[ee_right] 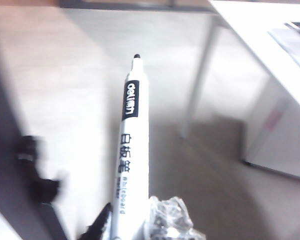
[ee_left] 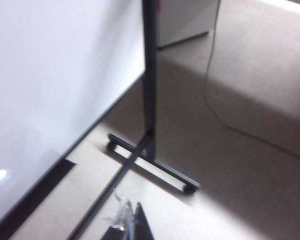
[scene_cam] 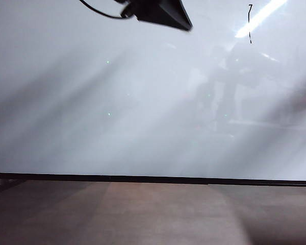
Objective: Reach to the right to find the marker pen, pick it up, and write the number 1 on the whiteboard.
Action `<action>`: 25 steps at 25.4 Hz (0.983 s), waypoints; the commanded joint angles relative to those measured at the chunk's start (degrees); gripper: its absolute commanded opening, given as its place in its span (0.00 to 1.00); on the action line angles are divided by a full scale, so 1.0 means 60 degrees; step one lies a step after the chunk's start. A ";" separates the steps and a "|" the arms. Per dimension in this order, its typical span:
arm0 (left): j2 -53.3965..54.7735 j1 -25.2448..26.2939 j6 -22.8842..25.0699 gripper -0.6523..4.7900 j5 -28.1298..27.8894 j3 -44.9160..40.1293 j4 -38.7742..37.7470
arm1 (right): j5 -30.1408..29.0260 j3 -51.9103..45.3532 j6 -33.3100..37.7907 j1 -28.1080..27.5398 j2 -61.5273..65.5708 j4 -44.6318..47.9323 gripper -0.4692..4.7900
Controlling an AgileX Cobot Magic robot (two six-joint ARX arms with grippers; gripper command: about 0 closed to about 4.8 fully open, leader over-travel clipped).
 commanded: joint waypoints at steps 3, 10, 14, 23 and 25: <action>-0.1971 0.0911 -0.0215 0.11 -0.0958 0.0080 -0.0889 | -0.0412 -0.0809 0.0368 -0.0055 -0.2586 -0.0747 0.08; -0.5759 0.3275 -0.1082 0.11 -0.1166 -0.1213 -0.1770 | -0.0892 -0.2929 0.1206 0.1377 -0.6124 -0.0991 0.08; -0.8284 0.3617 -0.1126 0.11 -0.1628 -0.2732 -0.1993 | -0.0729 -0.3668 0.1370 0.3523 -0.7654 -0.1577 0.08; -1.1387 0.3617 -0.2186 0.11 -0.2940 -0.5060 -0.1596 | -0.0036 -0.4546 0.1195 0.6215 -0.9424 -0.1840 0.08; -1.1956 0.3617 -0.2197 0.11 -0.2798 -0.5712 -0.1140 | 0.0055 -0.4991 0.0925 0.6699 -1.0000 -0.1672 0.08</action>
